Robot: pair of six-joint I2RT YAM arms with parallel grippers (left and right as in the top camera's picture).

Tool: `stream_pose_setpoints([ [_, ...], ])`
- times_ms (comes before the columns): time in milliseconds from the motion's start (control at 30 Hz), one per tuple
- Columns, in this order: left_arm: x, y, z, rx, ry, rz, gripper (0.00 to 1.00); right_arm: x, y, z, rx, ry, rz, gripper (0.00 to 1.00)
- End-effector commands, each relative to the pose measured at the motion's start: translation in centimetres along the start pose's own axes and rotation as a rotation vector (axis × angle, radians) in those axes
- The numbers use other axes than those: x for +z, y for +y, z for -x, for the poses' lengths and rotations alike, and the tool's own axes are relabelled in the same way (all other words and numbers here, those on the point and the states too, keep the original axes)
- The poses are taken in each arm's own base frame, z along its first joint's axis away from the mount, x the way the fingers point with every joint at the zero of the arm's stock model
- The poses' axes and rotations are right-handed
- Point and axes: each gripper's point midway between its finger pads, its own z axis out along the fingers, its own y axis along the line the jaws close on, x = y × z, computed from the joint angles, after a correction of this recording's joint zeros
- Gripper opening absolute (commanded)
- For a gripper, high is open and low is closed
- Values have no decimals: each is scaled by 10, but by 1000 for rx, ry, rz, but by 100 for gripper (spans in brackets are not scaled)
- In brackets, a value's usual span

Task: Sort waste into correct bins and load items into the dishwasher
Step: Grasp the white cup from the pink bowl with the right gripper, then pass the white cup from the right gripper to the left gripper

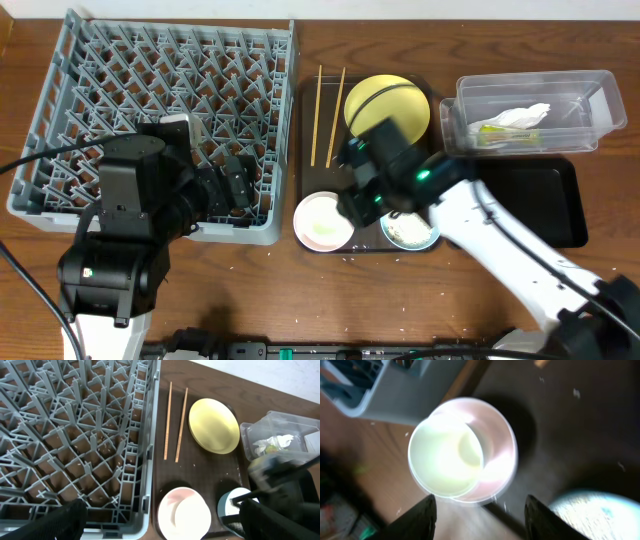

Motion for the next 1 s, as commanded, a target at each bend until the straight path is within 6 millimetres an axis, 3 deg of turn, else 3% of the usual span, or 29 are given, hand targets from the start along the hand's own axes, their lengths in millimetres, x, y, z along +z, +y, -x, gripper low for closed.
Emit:
stream_pose_setpoints([
  [0,-5,-5,3,-24,-9,-17,98,34,-6,-16,-27,33,-72,53],
  [67,-5,-8,2,-23,-2,-37,98,47,-6,-16,-40,33,-77,48],
  [133,-5,-10,1,-23,1,-46,98,57,-8,-16,-39,43,-78,33],
  [167,-5,-10,1,-23,2,-47,98,61,-10,-19,-34,57,-81,11],
  [200,-5,-10,1,-24,4,-46,98,61,-10,-20,-24,62,-83,5],
  [400,-4,-8,-2,-27,17,-41,98,44,-6,-11,-22,27,-78,1],
  [533,-4,-8,-2,-27,16,-41,98,9,-7,4,-2,-42,-68,1],
  [700,-3,-18,0,-22,16,-95,98,-55,-29,33,69,-178,-59,1],
  [833,-5,-52,6,1,23,-290,98,-110,-7,65,-32,-348,254,1],
  [967,-13,-92,8,37,61,-538,98,-159,11,79,-112,-483,583,1],
])
